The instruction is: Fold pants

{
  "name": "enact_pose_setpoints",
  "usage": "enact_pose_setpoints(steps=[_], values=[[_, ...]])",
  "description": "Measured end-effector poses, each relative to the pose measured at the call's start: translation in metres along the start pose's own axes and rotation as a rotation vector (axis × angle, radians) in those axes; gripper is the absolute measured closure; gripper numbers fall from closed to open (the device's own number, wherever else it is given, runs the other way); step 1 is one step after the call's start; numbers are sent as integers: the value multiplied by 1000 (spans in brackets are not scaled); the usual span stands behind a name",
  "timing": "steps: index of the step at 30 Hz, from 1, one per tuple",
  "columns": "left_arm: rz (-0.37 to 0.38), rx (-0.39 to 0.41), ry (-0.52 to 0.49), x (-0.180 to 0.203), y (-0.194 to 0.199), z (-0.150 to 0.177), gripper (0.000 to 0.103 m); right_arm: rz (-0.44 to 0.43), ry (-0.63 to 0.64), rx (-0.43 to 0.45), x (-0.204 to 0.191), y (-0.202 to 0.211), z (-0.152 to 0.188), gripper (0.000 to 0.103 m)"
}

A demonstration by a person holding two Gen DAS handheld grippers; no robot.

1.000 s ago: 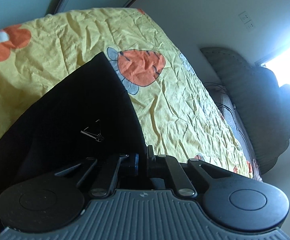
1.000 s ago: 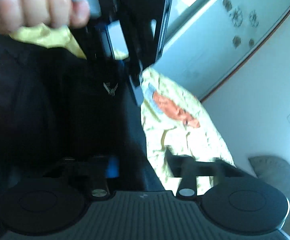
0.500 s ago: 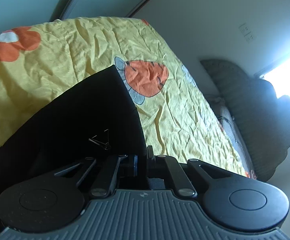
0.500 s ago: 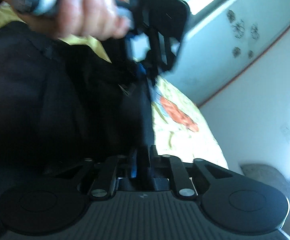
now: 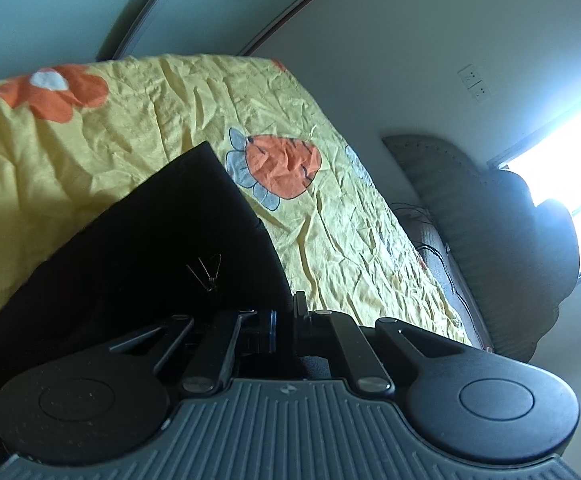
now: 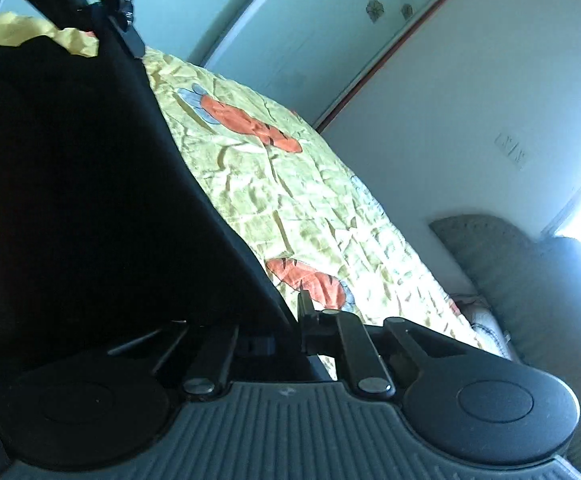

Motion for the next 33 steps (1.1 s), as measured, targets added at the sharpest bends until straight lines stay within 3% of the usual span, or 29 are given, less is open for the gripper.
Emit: enact_pose_setpoints(steps=[7, 12, 22, 33], values=[[11, 26, -90, 9, 39, 13, 98, -15, 44, 52, -13, 47, -7, 95], [9, 31, -141, 12, 66, 29, 98, -36, 35, 61, -19, 55, -6, 95], [26, 14, -119, 3, 104, 52, 98, -53, 36, 48, -28, 87, -3, 95], [-11, -31, -107, -14, 128, 76, 98, -114, 73, 32, -44, 101, -4, 95]])
Point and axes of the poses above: each gripper's, at about its wrist camera, not at the fingertips, and y roughly against the way its jaws point, x to its right, z to its underside, the point moved 6 cm from there along -y, roughly the way its jaws point, and after that the axes turned 13 degrees about z, right-handed, at the moved point
